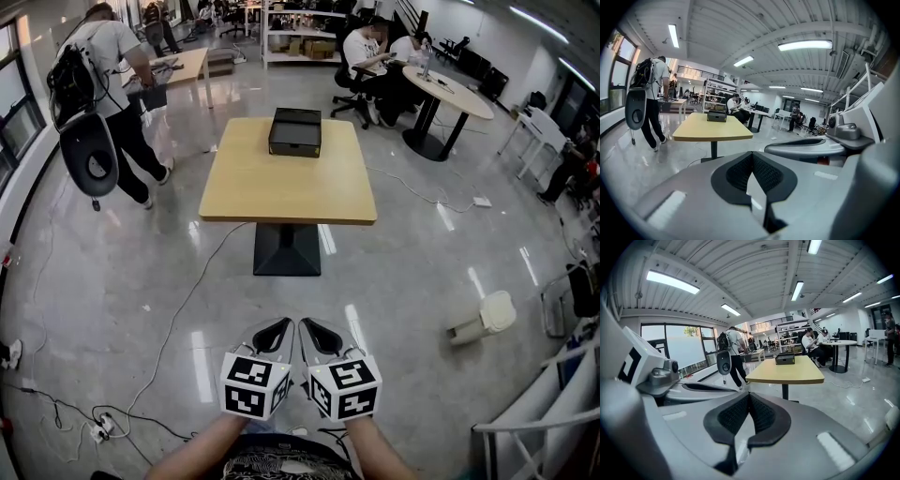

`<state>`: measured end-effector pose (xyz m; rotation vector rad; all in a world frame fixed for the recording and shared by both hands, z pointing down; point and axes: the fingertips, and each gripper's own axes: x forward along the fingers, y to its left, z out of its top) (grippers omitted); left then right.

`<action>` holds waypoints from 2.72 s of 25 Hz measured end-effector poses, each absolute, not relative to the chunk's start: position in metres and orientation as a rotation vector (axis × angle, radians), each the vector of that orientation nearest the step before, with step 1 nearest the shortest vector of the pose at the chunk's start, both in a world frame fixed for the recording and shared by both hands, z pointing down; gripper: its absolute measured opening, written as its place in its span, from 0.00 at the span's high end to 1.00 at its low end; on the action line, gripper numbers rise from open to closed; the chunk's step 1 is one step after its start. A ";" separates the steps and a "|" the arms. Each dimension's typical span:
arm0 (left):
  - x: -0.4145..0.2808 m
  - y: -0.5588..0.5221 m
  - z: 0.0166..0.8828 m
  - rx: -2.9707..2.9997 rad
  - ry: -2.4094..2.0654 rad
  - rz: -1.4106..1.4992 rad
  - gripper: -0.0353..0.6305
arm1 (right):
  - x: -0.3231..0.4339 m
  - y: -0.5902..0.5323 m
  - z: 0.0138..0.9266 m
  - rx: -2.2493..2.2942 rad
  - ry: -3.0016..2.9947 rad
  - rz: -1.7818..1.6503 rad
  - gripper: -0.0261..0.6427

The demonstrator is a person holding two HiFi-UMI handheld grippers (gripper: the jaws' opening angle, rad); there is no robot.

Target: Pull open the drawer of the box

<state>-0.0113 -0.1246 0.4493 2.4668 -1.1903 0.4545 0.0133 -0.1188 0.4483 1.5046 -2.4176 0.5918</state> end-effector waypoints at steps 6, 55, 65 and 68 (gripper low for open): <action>-0.012 -0.118 0.448 2.450 -1.199 0.459 0.92 | 0.013 -0.111 0.449 1.489 -2.411 0.606 0.95; 0.018 -0.130 0.465 2.477 -1.126 0.433 0.92 | 0.055 -0.127 0.473 1.494 -2.279 0.532 0.95; 0.007 -0.140 0.476 2.482 -1.151 0.469 0.92 | 0.040 -0.143 0.488 1.441 -2.290 0.473 0.95; 0.002 -0.143 0.480 2.473 -1.164 0.474 0.92 | 0.036 -0.146 0.492 1.417 -2.279 0.425 0.95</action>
